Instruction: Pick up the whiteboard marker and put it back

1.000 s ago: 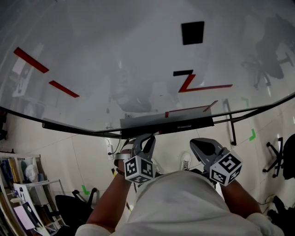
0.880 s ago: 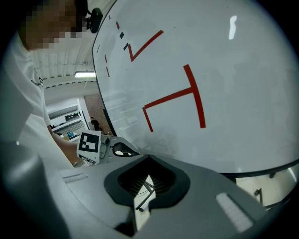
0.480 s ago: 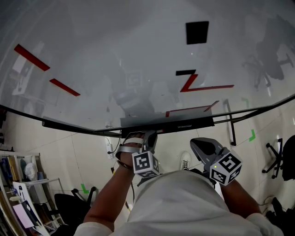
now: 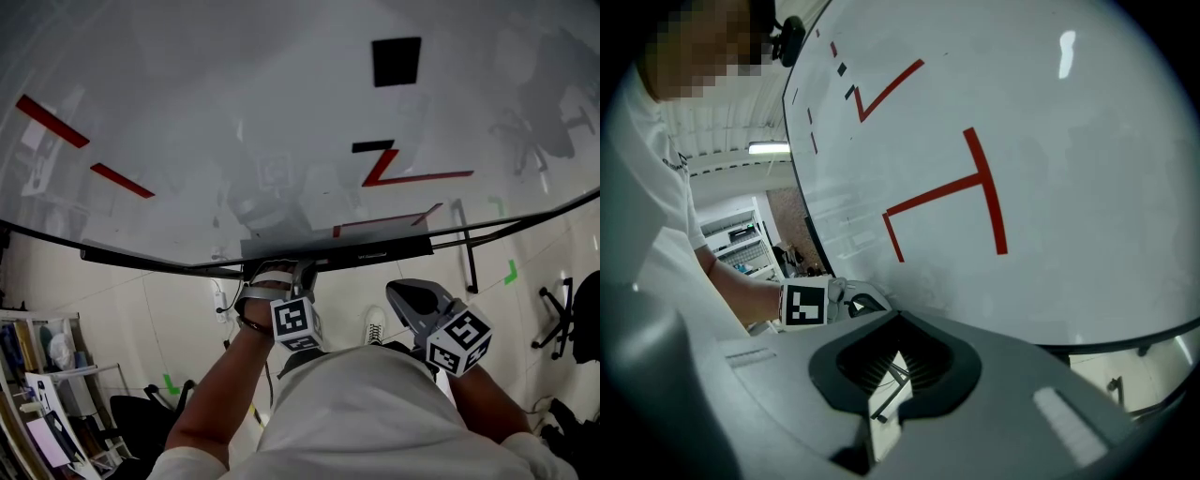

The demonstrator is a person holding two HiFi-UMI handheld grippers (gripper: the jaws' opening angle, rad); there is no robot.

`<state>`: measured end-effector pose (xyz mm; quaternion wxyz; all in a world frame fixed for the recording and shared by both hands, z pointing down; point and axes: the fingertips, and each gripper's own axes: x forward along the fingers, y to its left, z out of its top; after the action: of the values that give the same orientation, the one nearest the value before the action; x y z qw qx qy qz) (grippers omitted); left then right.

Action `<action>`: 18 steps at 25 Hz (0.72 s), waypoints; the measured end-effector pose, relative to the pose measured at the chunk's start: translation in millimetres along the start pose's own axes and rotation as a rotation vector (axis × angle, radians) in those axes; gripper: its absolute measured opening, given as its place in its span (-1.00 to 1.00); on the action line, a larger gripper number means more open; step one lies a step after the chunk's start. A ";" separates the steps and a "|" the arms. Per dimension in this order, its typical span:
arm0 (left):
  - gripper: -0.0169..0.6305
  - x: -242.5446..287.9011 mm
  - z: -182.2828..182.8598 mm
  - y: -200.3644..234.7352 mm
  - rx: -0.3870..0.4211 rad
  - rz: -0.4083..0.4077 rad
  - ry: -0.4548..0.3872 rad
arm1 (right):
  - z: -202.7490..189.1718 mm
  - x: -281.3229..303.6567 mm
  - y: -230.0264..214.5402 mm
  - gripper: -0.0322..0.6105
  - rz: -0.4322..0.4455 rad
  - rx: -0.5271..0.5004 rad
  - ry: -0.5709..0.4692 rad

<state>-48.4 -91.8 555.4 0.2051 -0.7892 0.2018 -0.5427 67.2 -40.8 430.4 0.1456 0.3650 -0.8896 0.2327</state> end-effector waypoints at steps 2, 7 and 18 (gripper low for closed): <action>-0.78 2.4 -0.6 -0.2 0.004 -0.003 0.005 | 2.1 -0.6 -0.5 -0.89 -0.004 -0.004 -0.001; -0.76 5.4 -1.4 0.8 -0.003 0.002 0.003 | -2.3 -0.5 -2.7 -0.89 -0.005 0.006 0.002; -0.68 1.2 -0.8 2.9 -0.043 0.010 -0.007 | -0.6 -0.4 -2.5 -0.89 -0.004 -0.001 0.004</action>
<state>-49.1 -95.0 555.1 0.1913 -0.7944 0.2166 -0.5342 69.4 -41.8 431.5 0.1479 0.3662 -0.8887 0.2328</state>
